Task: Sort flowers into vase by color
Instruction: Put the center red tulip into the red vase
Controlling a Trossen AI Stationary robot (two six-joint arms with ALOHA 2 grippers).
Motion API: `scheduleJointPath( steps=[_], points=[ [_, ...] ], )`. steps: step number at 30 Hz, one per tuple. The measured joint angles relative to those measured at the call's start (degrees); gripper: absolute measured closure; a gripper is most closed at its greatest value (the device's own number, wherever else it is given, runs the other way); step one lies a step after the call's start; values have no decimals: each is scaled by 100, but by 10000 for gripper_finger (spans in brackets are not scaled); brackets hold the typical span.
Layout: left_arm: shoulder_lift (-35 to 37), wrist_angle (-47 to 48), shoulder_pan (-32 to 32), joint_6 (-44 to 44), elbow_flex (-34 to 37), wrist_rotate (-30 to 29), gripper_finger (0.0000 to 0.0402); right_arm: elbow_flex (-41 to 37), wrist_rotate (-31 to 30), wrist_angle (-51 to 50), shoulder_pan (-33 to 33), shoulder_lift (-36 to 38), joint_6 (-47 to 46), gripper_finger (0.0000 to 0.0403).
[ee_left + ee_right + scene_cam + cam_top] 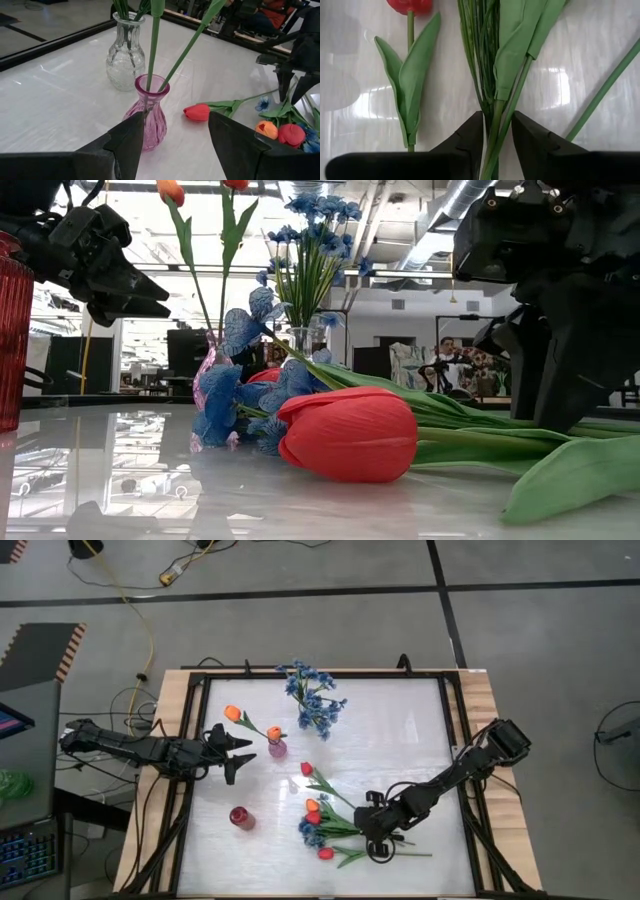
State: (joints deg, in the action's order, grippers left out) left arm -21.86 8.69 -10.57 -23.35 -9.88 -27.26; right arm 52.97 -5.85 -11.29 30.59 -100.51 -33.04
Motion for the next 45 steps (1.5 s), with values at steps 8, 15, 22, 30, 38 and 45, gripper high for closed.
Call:
scheduleJointPath(
  steps=[8,15,22,30,38,45],
  points=[
    [-1,0,0,0,1,-1,191,0,-4,0,0,0,0,311],
    [-1,0,0,0,1,-1,191,0,-4,2,0,3,-13,349],
    [0,0,0,-1,1,-3,191,-1,-7,-10,0,75,-11,361],
    [-1,1,-1,-2,0,-4,191,-4,-373,-62,-35,367,49,362],
    [-1,1,-1,0,-1,-3,191,-4,-842,148,-115,393,306,362],
    [0,0,0,0,1,-3,191,-2,-933,337,-236,393,770,362]
  ],
)
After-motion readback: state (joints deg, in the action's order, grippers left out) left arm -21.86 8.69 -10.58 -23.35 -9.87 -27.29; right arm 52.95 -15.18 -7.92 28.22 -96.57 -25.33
